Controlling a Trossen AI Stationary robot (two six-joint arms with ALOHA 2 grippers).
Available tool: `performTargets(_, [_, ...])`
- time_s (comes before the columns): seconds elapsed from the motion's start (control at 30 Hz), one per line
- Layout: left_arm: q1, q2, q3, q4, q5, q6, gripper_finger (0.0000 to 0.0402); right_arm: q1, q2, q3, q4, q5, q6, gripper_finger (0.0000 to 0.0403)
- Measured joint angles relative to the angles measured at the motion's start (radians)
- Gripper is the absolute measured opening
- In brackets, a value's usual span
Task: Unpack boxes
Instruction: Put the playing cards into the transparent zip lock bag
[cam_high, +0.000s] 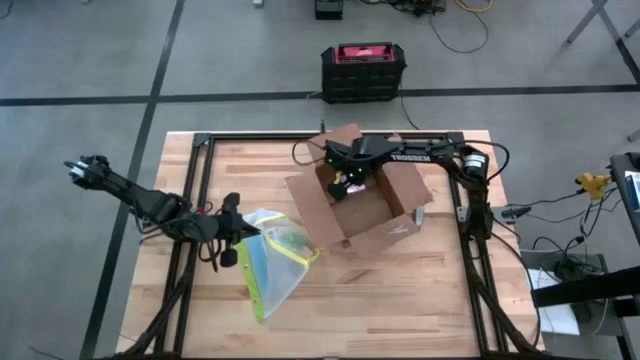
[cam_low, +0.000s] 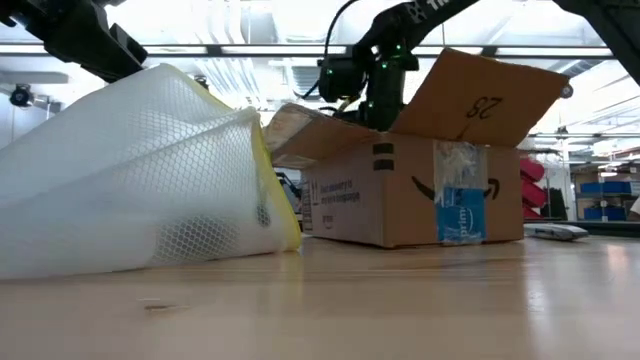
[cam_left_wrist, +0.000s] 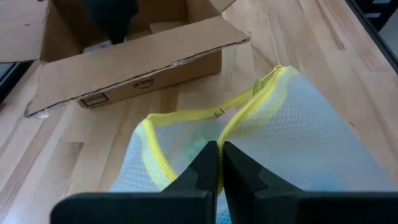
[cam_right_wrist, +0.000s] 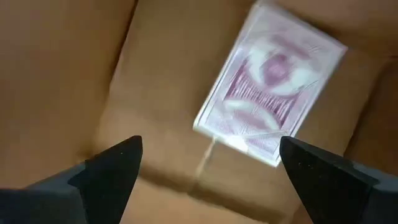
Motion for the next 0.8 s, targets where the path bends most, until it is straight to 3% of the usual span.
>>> performTargets(0.47, [0.0,-0.003,0.0,-0.005,0.103,0.096,0.0,-0.041,0.081,0.0,0.025,-0.016,0.219,0.0366])
performTargets(0.8, [0.0,-0.003,0.0,-0.017,0.12,0.132,0.0,-0.029,0.063,0.019,0.014,0.008,0.242,0.0366])
